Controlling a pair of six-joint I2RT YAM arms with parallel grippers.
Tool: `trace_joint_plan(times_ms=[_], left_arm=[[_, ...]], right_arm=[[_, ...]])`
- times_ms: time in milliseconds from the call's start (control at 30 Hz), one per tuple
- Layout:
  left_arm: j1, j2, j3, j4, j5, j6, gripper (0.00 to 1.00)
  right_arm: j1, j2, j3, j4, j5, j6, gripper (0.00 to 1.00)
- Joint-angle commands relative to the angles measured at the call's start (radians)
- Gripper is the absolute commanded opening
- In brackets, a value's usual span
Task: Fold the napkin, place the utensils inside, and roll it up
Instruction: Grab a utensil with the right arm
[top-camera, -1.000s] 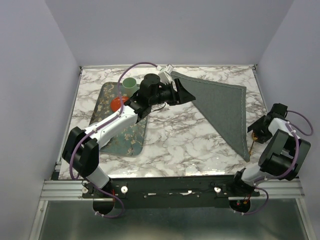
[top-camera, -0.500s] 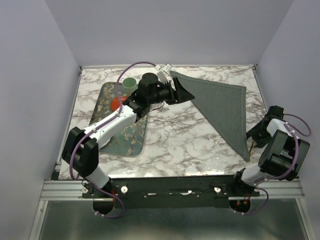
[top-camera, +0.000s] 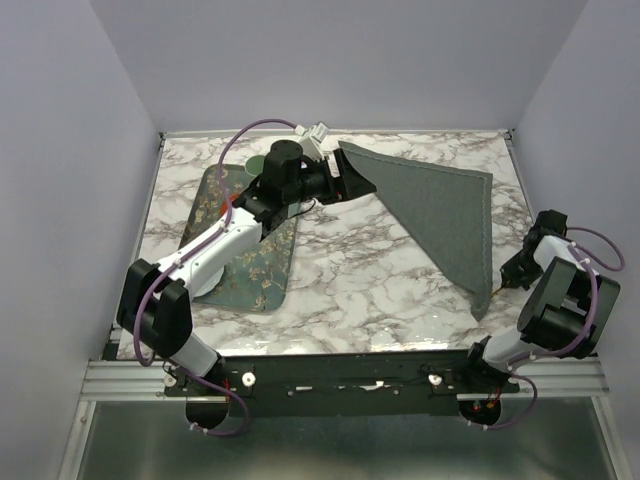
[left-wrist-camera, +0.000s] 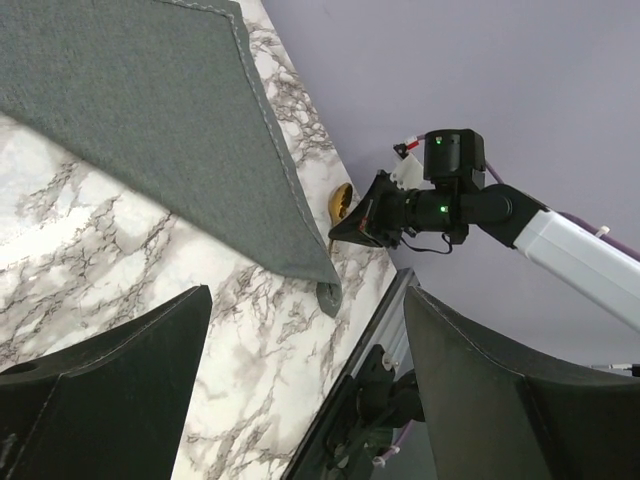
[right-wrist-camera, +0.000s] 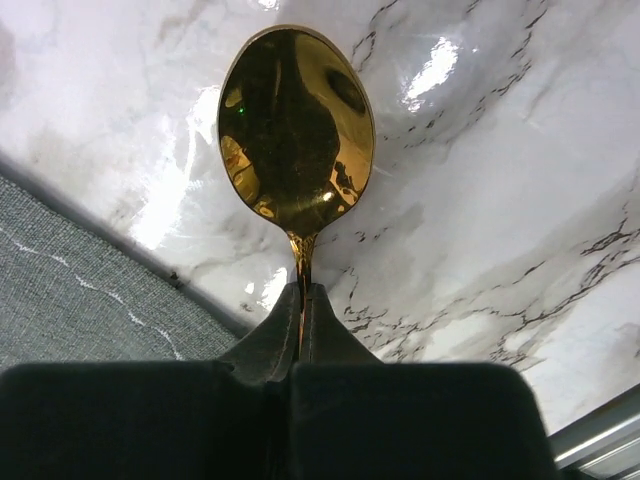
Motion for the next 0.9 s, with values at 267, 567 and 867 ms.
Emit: trace_joint_plan(times_ms=[267, 567, 867], left_arm=[[0.016, -0.025, 0.004, -0.012, 0.011, 0.014, 0.87], [0.021, -0.028, -0.005, -0.001, 0.009, 0.014, 0.87], [0.064, -0.026, -0.01, -0.004, 0.015, 0.013, 0.86]], right_arm=[[0.025, -0.173, 0.045, -0.035, 0.179, -0.073, 0.01], [0.333, -0.178, 0.27, -0.109, 0.327, -0.274, 0.01], [0.582, 0.153, 0.622, -0.114, 0.174, -0.565, 0.01]])
